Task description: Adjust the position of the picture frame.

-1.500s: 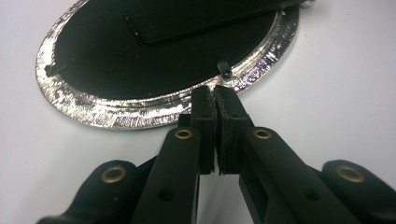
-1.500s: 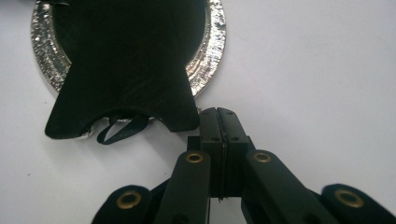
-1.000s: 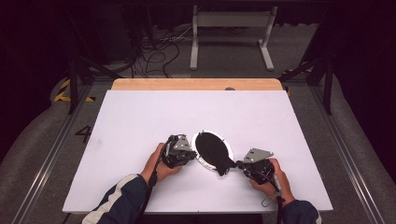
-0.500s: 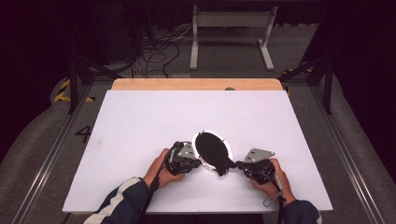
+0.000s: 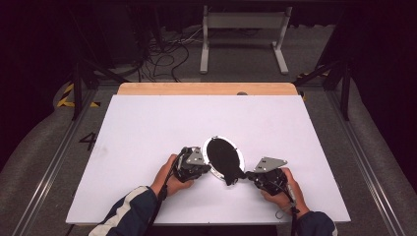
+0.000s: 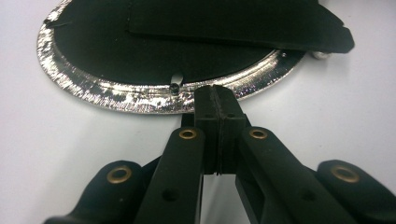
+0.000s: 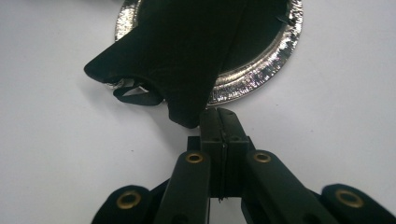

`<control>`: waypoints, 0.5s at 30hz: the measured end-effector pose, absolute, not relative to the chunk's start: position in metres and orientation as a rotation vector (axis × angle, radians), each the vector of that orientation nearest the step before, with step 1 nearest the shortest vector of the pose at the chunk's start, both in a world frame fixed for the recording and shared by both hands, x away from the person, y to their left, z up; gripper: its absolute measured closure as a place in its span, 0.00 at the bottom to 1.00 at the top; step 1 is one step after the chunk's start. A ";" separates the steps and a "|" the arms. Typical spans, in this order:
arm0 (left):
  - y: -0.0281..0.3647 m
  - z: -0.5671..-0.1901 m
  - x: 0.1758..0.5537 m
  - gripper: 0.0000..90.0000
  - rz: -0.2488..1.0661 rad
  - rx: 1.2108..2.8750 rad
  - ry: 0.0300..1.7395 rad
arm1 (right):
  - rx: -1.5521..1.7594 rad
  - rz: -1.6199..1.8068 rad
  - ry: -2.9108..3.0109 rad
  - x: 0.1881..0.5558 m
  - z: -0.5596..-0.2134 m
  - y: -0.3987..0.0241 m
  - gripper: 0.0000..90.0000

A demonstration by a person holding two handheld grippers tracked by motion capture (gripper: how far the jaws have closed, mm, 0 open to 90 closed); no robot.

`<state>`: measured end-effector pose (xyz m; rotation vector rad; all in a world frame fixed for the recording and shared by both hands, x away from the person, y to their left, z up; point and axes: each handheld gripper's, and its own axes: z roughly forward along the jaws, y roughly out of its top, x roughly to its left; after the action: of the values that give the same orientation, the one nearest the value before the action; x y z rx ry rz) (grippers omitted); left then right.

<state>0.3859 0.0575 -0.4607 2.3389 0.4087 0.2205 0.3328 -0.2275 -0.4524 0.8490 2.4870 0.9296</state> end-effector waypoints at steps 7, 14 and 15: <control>0.061 -0.461 0.390 1.00 0.243 2.337 0.432 | 0.828 0.938 2.505 0.330 -0.452 -0.220 1.00; 0.064 -0.461 0.394 0.98 0.260 2.326 0.458 | 0.806 0.942 2.512 0.326 -0.453 -0.212 1.00; 0.064 -0.461 0.395 0.98 0.259 2.325 0.462 | 0.807 0.944 2.513 0.326 -0.453 -0.212 1.00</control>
<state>0.3949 0.0642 -0.4611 2.3245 0.4620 0.2585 0.3260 -0.2116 -0.4530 0.8067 2.5132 0.9437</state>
